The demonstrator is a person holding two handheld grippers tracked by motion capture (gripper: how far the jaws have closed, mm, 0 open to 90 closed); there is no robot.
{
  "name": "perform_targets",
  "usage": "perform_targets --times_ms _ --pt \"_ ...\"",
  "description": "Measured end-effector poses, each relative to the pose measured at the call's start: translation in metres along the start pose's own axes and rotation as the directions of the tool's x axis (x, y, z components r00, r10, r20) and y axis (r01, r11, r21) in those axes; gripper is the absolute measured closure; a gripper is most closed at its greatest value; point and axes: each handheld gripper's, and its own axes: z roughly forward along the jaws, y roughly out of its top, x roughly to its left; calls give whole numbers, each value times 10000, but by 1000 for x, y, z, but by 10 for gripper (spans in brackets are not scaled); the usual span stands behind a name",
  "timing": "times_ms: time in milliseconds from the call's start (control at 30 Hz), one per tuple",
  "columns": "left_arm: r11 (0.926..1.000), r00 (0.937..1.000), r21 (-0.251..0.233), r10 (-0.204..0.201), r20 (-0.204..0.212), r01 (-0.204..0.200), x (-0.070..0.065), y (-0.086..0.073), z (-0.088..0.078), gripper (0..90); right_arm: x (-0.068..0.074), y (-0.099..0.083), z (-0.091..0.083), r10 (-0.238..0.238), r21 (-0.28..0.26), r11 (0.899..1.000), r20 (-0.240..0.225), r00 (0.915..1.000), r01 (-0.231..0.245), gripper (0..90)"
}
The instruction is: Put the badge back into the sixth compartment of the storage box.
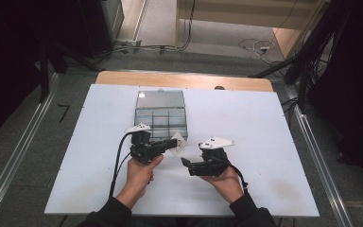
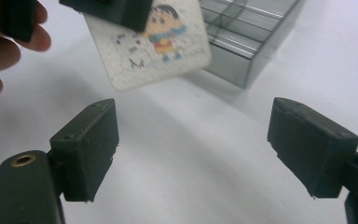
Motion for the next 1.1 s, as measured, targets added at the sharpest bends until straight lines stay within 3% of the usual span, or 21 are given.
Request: perform_targets --times_ms 500,1100 --pt "9995 9987 -263 -174 -477 161 12 22 6 840 -31 -15 -22 619 -152 9980 552 9966 -612 150" --pt "9985 9956 -492 -289 -887 246 18 39 18 840 -46 -23 -37 867 -325 9959 870 9924 -842 151"
